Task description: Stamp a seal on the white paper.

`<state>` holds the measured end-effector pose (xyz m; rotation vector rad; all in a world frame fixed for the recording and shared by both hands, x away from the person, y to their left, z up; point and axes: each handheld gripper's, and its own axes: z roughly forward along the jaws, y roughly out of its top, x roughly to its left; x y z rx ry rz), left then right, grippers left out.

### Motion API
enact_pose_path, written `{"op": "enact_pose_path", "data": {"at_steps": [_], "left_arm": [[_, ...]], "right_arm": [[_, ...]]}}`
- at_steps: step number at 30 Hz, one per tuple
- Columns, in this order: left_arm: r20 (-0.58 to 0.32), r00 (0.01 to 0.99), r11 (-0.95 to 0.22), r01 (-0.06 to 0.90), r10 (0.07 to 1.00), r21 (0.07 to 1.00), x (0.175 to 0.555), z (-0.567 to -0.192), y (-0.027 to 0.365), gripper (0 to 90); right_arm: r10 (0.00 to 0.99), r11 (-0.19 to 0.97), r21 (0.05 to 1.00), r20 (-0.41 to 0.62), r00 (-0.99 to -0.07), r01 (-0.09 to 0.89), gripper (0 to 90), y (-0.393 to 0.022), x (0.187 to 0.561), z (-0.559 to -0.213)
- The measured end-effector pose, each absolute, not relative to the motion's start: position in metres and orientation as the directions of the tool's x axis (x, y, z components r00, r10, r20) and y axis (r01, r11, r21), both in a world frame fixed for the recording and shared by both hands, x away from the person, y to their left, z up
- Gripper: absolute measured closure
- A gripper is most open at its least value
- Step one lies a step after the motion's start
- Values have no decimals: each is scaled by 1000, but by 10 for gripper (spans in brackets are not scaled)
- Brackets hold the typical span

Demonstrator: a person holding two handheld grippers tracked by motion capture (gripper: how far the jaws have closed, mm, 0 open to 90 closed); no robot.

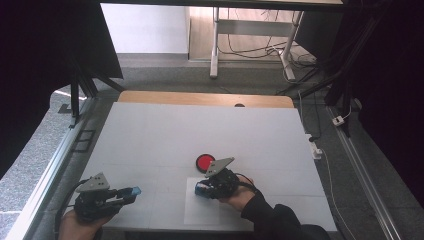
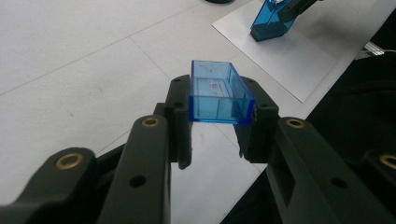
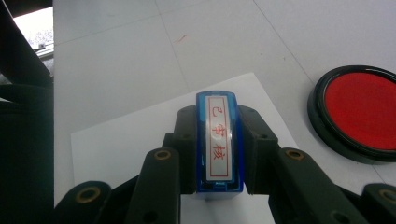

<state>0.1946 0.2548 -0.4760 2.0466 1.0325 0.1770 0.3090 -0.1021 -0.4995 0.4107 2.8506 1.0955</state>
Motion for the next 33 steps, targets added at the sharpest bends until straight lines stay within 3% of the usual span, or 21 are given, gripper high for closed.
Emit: {"op": "enact_pose_path", "data": {"at_steps": [14,21,33], "left_arm": [[-217,655,-334,608,724,721,195,-476,254,687],[-218,655,-334,608,724,720,195,-476,254,688],[-219,657,-333,607,722,722,195,-476,255,687]], "right_arm": [[248,752,642,-63,-967,151,716,-95,298,-497],[257,729,657,-1,-966,194,715,-100,305,-499],[242,739,649,-9,-970,178,712,-99,306,-497]]}}
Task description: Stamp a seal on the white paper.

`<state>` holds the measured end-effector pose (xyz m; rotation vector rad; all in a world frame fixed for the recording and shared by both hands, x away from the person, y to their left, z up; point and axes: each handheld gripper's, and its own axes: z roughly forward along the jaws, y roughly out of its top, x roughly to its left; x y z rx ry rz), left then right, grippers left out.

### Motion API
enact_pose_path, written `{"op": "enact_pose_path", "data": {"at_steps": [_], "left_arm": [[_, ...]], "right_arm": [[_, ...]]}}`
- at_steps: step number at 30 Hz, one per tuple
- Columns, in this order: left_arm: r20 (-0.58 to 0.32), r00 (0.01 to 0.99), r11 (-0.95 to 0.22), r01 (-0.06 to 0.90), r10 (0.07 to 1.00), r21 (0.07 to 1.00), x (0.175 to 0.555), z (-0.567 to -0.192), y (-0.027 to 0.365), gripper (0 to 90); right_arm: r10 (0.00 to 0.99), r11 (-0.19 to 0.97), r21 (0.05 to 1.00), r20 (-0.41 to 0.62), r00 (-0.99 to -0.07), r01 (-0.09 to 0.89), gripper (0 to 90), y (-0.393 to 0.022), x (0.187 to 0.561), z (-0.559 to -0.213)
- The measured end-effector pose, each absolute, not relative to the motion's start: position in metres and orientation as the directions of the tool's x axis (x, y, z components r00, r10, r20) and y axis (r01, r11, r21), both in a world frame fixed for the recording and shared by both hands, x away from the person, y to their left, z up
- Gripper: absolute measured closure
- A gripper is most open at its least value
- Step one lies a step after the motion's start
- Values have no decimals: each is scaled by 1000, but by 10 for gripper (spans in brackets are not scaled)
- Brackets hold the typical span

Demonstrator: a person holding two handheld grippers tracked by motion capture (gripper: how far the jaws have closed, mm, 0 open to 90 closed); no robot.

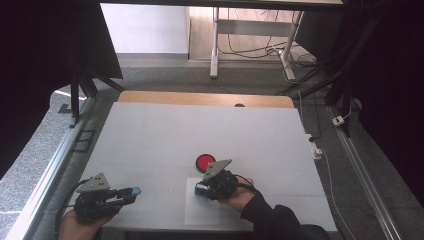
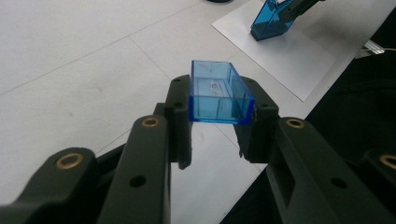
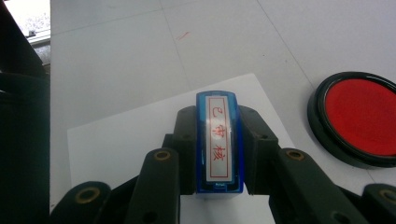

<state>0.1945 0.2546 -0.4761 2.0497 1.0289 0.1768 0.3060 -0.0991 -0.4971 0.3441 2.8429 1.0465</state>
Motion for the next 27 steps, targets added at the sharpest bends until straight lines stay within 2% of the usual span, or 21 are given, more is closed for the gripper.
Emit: {"op": "enact_pose_path", "data": {"at_steps": [7,27], "left_arm": [[-220,657,-332,607,722,722,195,-476,255,687],[-215,667,-342,599,713,724,194,-476,254,687]], "right_arm": [[278,710,665,40,-960,233,712,-103,310,-495],[274,656,723,36,-961,214,711,-111,307,-470]]}}
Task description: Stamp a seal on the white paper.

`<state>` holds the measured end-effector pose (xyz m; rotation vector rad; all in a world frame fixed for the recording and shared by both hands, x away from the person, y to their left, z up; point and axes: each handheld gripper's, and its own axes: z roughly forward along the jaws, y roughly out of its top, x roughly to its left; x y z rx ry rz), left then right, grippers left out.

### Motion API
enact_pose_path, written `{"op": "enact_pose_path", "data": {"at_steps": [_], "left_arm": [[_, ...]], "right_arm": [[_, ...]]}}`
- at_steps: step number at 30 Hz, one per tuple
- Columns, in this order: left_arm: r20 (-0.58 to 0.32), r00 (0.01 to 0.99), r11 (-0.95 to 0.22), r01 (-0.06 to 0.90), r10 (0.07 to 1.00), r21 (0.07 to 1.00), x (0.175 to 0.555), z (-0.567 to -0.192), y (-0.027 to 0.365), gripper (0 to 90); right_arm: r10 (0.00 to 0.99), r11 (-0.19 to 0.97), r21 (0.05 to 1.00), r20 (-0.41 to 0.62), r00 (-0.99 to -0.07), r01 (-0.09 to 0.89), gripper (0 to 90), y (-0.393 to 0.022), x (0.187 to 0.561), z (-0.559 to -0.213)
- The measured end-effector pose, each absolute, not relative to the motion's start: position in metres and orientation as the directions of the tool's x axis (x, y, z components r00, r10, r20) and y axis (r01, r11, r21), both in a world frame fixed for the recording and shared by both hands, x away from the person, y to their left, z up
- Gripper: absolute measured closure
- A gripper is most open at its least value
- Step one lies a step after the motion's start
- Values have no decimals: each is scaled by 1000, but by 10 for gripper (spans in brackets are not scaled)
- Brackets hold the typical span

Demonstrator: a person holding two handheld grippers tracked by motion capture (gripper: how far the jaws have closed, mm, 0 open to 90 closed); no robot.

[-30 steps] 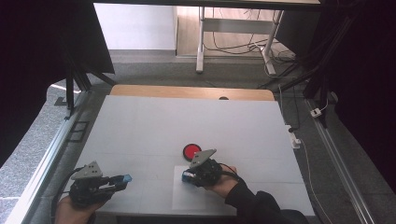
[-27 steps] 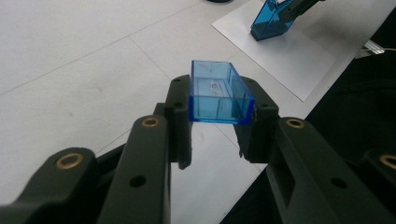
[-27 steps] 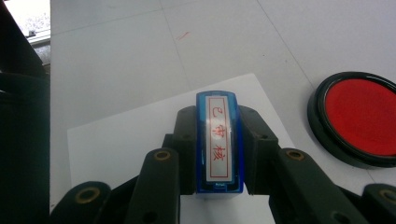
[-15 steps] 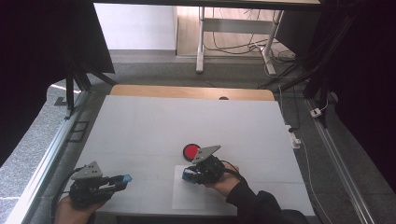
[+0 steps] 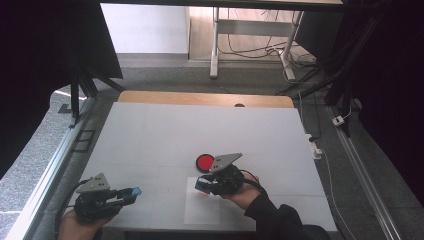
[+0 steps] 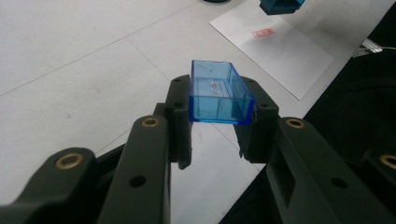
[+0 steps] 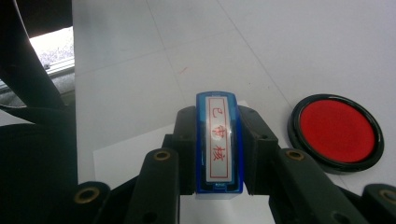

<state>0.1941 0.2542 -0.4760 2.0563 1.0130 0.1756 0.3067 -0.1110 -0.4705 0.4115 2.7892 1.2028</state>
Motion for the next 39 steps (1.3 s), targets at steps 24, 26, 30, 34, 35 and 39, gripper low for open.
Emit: {"op": "enact_pose_path", "data": {"at_steps": [24,26,30,34,35,39], "left_arm": [[-216,672,-345,597,708,724,194,-476,254,687],[-212,674,-350,594,707,724,194,-476,254,686],[-210,679,-355,592,704,723,194,-476,253,686],[-207,681,-361,591,702,721,194,-476,252,686],[-205,682,-363,591,702,720,194,-476,252,686],[-202,684,-367,589,701,720,194,-476,252,686]], "right_arm": [[281,570,797,43,-959,203,712,-121,303,-437],[280,565,800,45,-959,202,712,-121,303,-436],[274,563,804,39,-961,193,712,-122,302,-432],[275,549,814,42,-961,192,712,-123,301,-428],[274,546,816,41,-961,191,712,-123,301,-428],[273,544,818,41,-961,189,712,-125,301,-426]]}}
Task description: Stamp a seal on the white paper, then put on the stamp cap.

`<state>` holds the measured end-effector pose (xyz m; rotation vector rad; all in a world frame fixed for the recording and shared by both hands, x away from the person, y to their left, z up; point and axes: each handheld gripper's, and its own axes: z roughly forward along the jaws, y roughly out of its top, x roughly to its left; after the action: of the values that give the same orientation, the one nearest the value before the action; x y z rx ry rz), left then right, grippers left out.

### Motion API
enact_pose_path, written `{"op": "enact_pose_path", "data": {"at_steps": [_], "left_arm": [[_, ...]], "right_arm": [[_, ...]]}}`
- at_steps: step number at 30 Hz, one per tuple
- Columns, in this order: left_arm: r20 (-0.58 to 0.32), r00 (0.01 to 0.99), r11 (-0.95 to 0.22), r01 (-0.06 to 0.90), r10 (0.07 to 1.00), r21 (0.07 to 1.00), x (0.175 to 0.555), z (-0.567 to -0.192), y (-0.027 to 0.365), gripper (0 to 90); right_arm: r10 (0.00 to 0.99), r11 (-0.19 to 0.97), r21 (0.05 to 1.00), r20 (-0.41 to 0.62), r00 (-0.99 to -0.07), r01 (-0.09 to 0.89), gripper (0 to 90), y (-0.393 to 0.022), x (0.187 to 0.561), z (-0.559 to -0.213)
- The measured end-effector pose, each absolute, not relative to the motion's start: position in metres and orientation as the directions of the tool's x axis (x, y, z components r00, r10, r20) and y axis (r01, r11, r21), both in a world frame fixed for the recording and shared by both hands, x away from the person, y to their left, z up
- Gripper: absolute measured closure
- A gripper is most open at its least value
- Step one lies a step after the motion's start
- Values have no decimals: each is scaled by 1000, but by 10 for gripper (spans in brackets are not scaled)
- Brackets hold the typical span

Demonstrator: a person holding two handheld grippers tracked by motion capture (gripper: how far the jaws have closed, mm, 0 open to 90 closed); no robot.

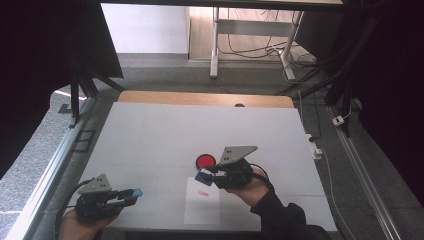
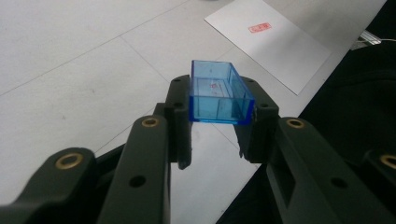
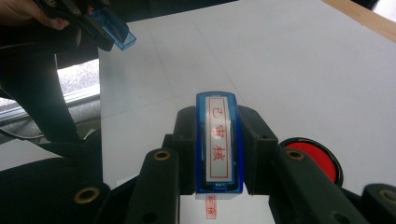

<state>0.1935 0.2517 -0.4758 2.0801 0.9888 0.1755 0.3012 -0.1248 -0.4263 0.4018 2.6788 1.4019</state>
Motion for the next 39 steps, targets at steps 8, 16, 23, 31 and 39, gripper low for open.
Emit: {"op": "enact_pose_path", "data": {"at_steps": [8,16,23,31,39], "left_arm": [[-239,671,-330,603,702,727,195,-475,255,688],[-248,694,-340,592,676,731,197,-471,249,689],[-248,724,-348,565,644,748,201,-468,243,688],[-235,767,-374,526,598,764,211,-463,229,688],[-226,821,-408,475,524,780,224,-461,211,688]], "right_arm": [[271,530,825,53,-961,195,712,-125,301,-424],[265,524,828,62,-962,198,712,-126,301,-421],[258,519,830,73,-963,202,712,-126,300,-419],[253,506,837,86,-964,208,712,-127,301,-417],[243,501,839,99,-965,212,712,-127,301,-416]]}}
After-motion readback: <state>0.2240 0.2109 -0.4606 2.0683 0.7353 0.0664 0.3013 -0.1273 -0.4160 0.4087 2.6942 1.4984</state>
